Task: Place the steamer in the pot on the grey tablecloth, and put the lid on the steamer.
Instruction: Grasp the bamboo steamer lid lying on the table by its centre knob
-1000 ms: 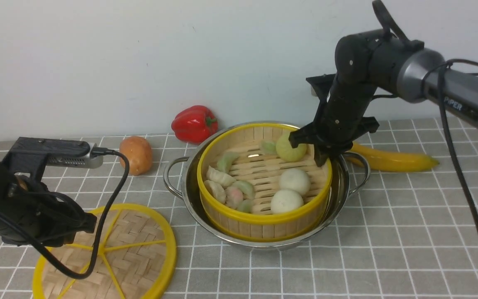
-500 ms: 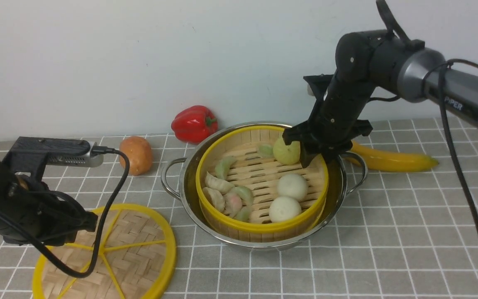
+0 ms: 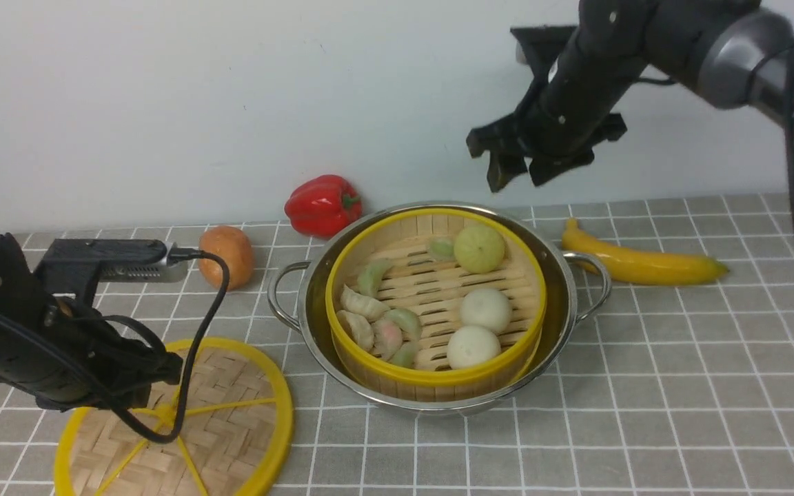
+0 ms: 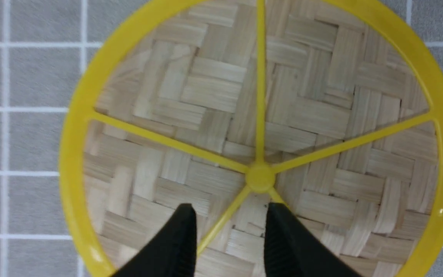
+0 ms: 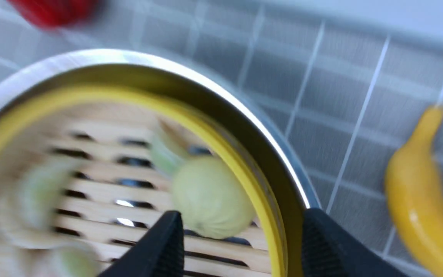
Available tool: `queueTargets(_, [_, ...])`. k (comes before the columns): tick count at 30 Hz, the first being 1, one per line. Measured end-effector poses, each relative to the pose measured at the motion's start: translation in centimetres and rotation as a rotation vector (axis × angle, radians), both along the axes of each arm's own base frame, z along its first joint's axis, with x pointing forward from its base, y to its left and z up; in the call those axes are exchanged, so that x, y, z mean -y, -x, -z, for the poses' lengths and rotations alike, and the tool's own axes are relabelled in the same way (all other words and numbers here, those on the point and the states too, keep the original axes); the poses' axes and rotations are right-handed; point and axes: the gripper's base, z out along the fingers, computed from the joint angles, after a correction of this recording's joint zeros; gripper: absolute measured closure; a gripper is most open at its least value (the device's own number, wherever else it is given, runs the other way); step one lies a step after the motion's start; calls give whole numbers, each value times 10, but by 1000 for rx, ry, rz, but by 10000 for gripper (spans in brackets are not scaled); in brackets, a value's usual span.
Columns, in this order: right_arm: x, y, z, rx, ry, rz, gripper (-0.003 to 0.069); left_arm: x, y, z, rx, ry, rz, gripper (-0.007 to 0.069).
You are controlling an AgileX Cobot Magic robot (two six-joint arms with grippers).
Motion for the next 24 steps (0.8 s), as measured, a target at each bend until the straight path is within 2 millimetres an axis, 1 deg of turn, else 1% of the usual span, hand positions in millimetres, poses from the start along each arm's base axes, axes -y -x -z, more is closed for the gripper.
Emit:
queueTargets(1, [2, 5, -14, 30, -8, -6, 248, 0, -2, 4, -5, 5, -3, 382])
queueTargets(2, [2, 6, -17, 36, -9, -8, 248, 1, -2, 4, -6, 7, -5, 382])
queueTargets(3, [4, 11, -30, 62, -17, -12, 248, 1, -4, 7, -7, 9, -6, 382])
queueTargets(4, [9, 23, -57, 118, -32, -21, 248, 1, -6, 12, -21, 10, -7, 382])
queueTargets(9, [24, 61, -125, 265, -81, -32, 248, 2, -10, 23, -42, 22, -17, 382])
queueTargets(10, [24, 61, -125, 265, -82, -32, 248, 2, -10, 24, -45, 27, -21, 382])
queueTargets(11, [30, 75, -146, 310, -104, -32, 248, 3, -11, 26, -50, 36, -27, 382])
queueTargets(13, [37, 93, -169, 363, -126, -33, 248, 4, -13, 28, -47, 51, -35, 382])
queueTargets(15, [43, 109, -187, 409, -141, -36, 248, 5, -14, 29, -41, 65, -46, 382])
queueTargets(17, [48, 120, -199, 441, -147, -41, 248, 5, -15, 30, -40, 69, -40, 382])
queueTargets(19, [54, 135, -214, 487, -155, -49, 248, 6, -16, 32, -36, 78, -35, 382])
queueTargets(22, [60, 150, -227, 524, -169, -49, 248, 7, -18, 39, -48, 82, -32, 382])
queueTargets(24, [62, 155, -232, 536, -175, -50, 248, 7, -18, 42, -60, 84, -33, 384])
